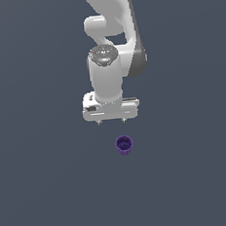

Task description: Pick up the object and move it to a goal position.

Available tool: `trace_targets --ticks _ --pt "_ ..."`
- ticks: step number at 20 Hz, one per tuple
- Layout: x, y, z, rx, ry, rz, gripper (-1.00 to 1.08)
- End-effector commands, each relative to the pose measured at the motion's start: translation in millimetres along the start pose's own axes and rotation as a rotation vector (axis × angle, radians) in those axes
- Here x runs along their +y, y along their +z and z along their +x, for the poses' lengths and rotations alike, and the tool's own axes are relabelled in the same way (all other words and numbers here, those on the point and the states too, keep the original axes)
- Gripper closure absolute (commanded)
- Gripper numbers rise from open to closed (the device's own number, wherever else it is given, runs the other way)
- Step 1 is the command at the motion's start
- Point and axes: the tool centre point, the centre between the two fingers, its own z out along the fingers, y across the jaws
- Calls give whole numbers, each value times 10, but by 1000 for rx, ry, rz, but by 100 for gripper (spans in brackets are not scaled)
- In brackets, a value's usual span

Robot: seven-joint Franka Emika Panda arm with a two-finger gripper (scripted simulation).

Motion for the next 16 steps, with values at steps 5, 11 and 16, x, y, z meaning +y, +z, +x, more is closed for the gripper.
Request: trace_targets --ticks 5,11,16 --pt "-64 -7 17 5 -19 -6 -20" --pt "-105 -13 28 8 -32 -10 -20" --pt "-102 21 31 -2 15 5 -20"
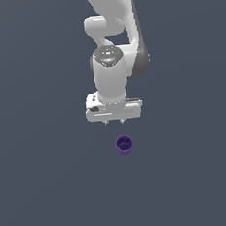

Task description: Pick up the object and move it to a goal position.

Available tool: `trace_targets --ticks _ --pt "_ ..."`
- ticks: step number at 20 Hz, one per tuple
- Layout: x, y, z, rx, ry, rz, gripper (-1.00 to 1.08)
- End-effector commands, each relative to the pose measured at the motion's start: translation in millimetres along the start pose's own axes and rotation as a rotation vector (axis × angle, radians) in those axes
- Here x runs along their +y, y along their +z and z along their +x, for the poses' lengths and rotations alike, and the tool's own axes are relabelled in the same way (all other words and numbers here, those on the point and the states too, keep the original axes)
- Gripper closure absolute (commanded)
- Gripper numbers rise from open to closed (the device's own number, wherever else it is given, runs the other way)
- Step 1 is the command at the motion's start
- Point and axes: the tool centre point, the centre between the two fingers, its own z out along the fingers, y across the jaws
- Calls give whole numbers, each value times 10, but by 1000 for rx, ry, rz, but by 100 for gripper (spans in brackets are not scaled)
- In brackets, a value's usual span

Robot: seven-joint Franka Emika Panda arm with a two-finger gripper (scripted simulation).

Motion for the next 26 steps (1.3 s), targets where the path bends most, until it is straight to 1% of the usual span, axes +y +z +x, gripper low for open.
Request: trace_targets --ticks 1,6,12,19,26 --pt "4 24 1 -7 32 10 -20" --pt "10 99 8 -32 138 45 -20" --pt "11 236 21 -84 335 108 -20" --pt "-7 425 49 -175 621 196 -20" --pt "-43 596 91 -283 900 279 -20"
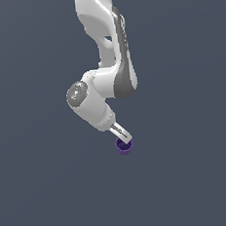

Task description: Pick up the object and move it to a goal position.

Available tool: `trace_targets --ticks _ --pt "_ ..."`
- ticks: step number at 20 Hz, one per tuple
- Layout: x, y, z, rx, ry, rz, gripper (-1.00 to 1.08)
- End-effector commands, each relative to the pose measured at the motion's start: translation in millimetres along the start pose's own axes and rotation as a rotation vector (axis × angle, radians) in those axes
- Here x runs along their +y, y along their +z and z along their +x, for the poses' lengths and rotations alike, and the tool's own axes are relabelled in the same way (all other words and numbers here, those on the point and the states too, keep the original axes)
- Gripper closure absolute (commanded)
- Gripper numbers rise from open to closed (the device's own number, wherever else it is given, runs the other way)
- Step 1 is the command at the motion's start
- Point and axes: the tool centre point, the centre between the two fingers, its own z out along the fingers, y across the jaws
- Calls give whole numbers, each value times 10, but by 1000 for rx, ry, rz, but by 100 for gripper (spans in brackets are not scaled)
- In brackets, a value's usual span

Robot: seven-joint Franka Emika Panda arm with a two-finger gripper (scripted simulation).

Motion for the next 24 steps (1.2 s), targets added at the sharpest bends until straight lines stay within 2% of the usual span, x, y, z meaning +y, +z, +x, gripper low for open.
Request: trace_targets --ticks 1,7,13,18,24 --pt "-17 57 20 -40 102 25 -20" --pt "-57 161 58 -123 298 68 -20" --pt "-87 220 83 -178 418 91 -20" --pt "-99 241 92 -199 463 99 -20" --pt "-102 278 87 -198 462 98 -20"
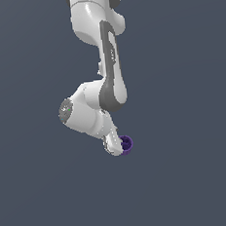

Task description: Pick up the object and move it to a goal position.

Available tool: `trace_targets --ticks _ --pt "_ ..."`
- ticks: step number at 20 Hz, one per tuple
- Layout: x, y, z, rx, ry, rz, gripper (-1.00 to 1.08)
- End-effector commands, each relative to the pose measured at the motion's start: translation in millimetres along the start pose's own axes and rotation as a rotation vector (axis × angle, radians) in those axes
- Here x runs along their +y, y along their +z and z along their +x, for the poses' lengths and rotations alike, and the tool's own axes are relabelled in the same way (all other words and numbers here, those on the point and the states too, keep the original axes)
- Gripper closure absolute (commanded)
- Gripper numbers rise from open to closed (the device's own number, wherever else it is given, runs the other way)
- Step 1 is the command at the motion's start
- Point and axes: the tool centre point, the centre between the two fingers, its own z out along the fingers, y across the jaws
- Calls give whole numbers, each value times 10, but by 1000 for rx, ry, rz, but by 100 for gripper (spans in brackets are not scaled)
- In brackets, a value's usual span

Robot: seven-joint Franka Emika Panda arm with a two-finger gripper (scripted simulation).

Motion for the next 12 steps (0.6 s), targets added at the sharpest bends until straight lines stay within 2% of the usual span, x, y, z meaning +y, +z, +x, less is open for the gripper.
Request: trace_targets --ticks 1,9,10,12 --pt "1 53 -3 -1 1 -1 -20" --pt "7 287 -3 -2 6 0 -20" --pt "7 287 -3 -2 6 0 108" --pt "7 287 -3 -2 6 0 108"
